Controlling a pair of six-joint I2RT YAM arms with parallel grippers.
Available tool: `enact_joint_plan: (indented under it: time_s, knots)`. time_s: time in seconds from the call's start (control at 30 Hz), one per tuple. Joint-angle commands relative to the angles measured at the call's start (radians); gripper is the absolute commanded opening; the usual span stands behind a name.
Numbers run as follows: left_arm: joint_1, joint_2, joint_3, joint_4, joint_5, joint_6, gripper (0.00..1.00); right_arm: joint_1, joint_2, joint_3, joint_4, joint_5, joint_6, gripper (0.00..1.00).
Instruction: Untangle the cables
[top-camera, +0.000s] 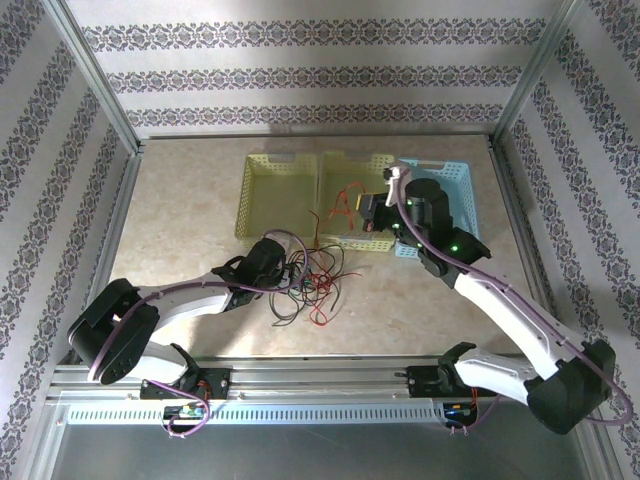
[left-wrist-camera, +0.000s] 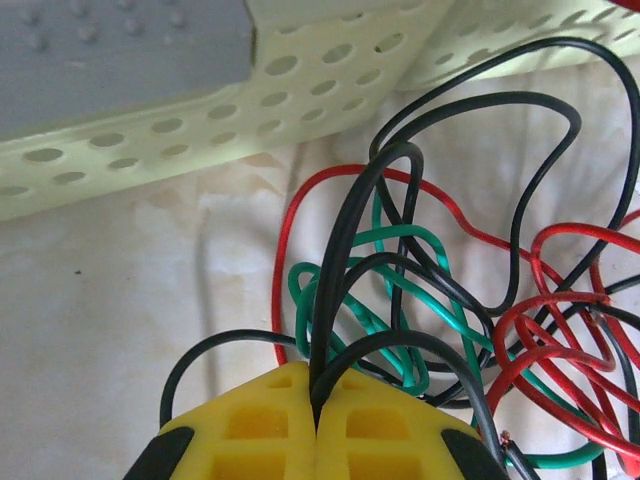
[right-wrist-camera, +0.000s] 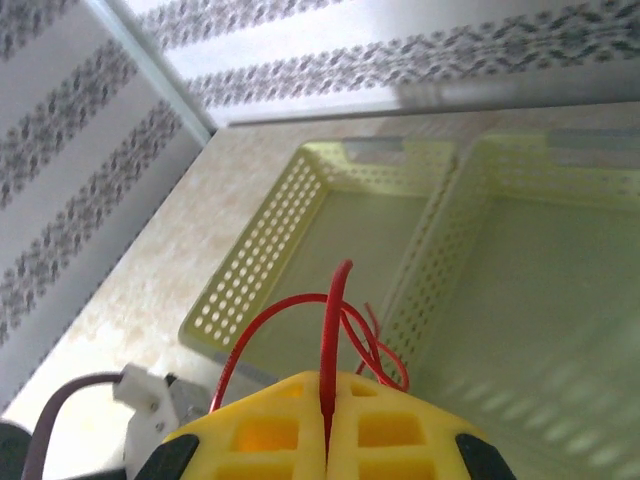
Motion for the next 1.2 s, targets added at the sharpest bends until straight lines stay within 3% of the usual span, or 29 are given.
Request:
enact_joint_plan:
  time_s: [0.0, 0.07, 0.1, 0.17, 0.2, 0.3, 0.43, 0.7, 0.87, 0.9, 0.93, 1.03, 1.07, 1.17]
  knots:
    - [-0.008, -0.005, 0.003, 0.002, -0.048, -0.017, 0.0, -0.057, -0.058, -0.043, 0.063, 0.028, 0.084, 0.0]
    - [-0.008, -0.02, 0.01, 0.001, -0.024, -0.002, 0.03, -0.092, -0.074, -0.057, 0.067, -0.004, 0.089, 0.0]
    - [-0.008, -0.032, 0.017, 0.001, -0.004, 0.011, 0.18, -0.105, -0.078, -0.06, 0.061, -0.021, 0.084, 0.0]
    - [-0.008, -0.065, 0.041, -0.01, 0.033, 0.034, 0.59, -0.117, -0.076, -0.053, 0.042, -0.062, 0.064, 0.0]
    - [-0.008, -0.091, 0.057, -0.022, 0.043, 0.044, 0.75, -0.117, -0.073, -0.048, 0.031, -0.084, 0.051, 0.0]
    - [-0.008, -0.175, 0.11, -0.051, 0.069, 0.08, 0.82, -0.116, -0.054, -0.027, 0.003, -0.155, 0.025, 0.0]
    - [-0.007, -0.252, 0.196, -0.047, 0.147, 0.125, 0.83, -0.114, -0.019, -0.004, -0.002, -0.243, 0.02, 0.0]
    - [-0.007, -0.127, 0.397, -0.053, 0.33, 0.177, 0.8, -0.072, 0.042, 0.052, -0.042, -0.347, -0.014, 0.0]
    - [-0.007, -0.015, 0.461, -0.053, 0.348, 0.196, 0.71, -0.048, 0.04, 0.062, -0.037, -0.337, -0.005, 0.0]
    - [-0.007, 0.001, 0.469, -0.055, 0.342, 0.203, 0.66, -0.047, 0.037, 0.064, -0.035, -0.336, -0.003, 0.0]
    - [-0.007, 0.011, 0.475, -0.056, 0.336, 0.208, 0.54, -0.045, 0.034, 0.065, -0.034, -0.333, -0.002, 0.0]
    - [-0.003, 0.019, 0.483, -0.05, 0.311, 0.2, 0.09, -0.047, 0.022, 0.066, -0.044, -0.313, -0.005, 0.0]
    - [0.0, 0.014, 0.483, -0.045, 0.309, 0.193, 0.02, -0.047, 0.017, 0.064, -0.049, -0.295, -0.008, 0.0]
    - [0.017, -0.025, 0.464, 0.002, 0.329, 0.15, 0.0, -0.051, -0.005, 0.052, -0.076, -0.195, -0.015, 0.0]
